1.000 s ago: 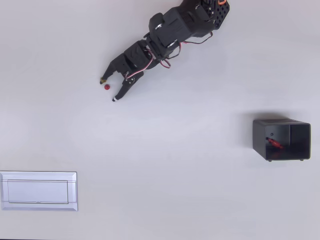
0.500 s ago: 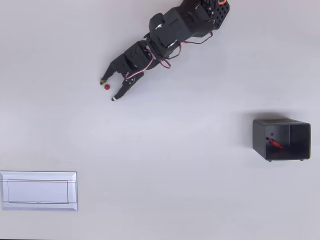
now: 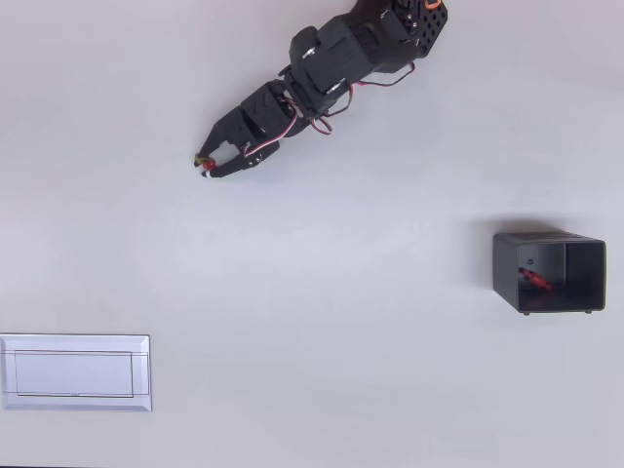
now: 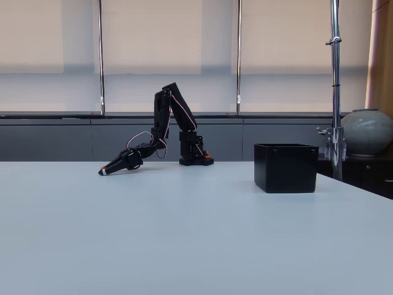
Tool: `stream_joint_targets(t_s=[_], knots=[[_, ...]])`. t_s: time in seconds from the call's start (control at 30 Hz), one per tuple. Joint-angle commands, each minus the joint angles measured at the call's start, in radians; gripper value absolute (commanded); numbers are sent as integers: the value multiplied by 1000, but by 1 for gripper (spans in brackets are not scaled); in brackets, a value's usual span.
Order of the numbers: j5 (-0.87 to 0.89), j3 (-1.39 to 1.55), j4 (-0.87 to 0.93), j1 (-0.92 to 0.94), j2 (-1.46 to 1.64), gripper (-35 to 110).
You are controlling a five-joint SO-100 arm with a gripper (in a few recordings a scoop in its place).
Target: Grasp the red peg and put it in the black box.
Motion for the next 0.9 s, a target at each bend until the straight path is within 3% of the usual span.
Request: stream_joint_targets(t_s=[0.0,0.4,0.6,0.87], knots=[[-15,31,61,25,-14,0],[-103,14,624,-46,-495,0],[-110,8,1101,-207,-905,0],[-141,-87,1270,-465,-1373,0]])
